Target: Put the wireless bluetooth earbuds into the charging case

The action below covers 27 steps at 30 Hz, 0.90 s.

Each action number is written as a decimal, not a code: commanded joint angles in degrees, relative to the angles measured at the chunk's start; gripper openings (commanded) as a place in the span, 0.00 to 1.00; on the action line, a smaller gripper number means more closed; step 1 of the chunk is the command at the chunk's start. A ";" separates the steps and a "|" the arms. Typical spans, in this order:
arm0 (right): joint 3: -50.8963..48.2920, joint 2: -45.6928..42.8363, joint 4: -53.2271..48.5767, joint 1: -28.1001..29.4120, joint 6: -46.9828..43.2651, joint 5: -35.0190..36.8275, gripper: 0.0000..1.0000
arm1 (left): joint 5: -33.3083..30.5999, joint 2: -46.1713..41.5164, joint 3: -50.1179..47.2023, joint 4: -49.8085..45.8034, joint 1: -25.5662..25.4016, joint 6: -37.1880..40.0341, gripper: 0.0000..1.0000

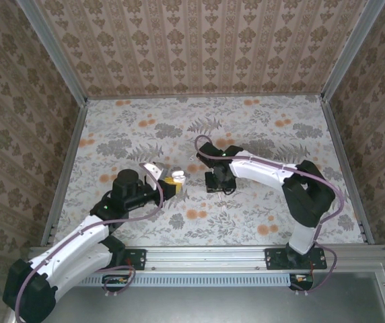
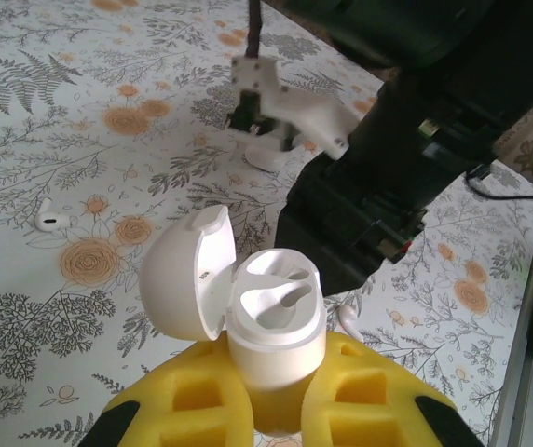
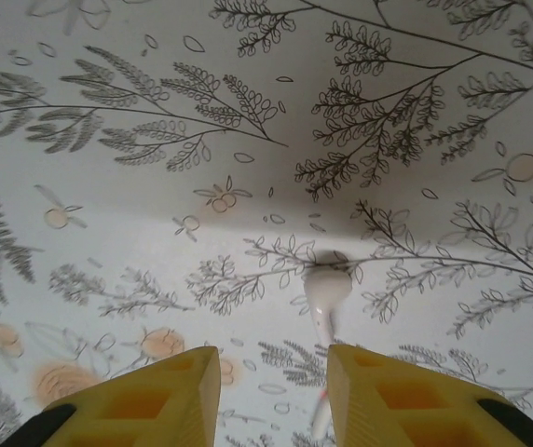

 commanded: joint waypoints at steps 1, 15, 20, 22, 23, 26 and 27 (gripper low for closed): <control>2.57 3.54 -4.03 0.30 -1.41 1.88 0.36 | -0.26 -0.83 -0.38 -0.59 0.71 1.23 0.00; 5.28 10.22 -6.47 0.32 -2.68 4.50 0.34 | 0.30 -0.01 -0.80 -0.35 1.16 1.57 0.00; 4.88 10.21 -6.19 0.38 -2.61 4.42 0.34 | 0.88 1.68 -0.71 0.62 1.25 1.66 0.00; 4.83 10.10 -6.15 0.39 -2.61 4.34 0.34 | 1.27 2.45 -0.54 1.01 1.32 1.66 0.00; 4.77 10.05 -6.20 0.32 -2.69 4.26 0.33 | 1.44 2.80 -0.44 1.07 1.34 1.70 0.00; 4.83 10.01 -6.62 0.37 -2.91 4.17 0.32 | 1.64 3.50 -0.27 1.38 1.33 1.67 0.00; 4.71 9.92 -6.79 0.47 -2.95 4.16 0.32 | 1.73 3.61 -0.27 1.34 1.34 1.68 0.00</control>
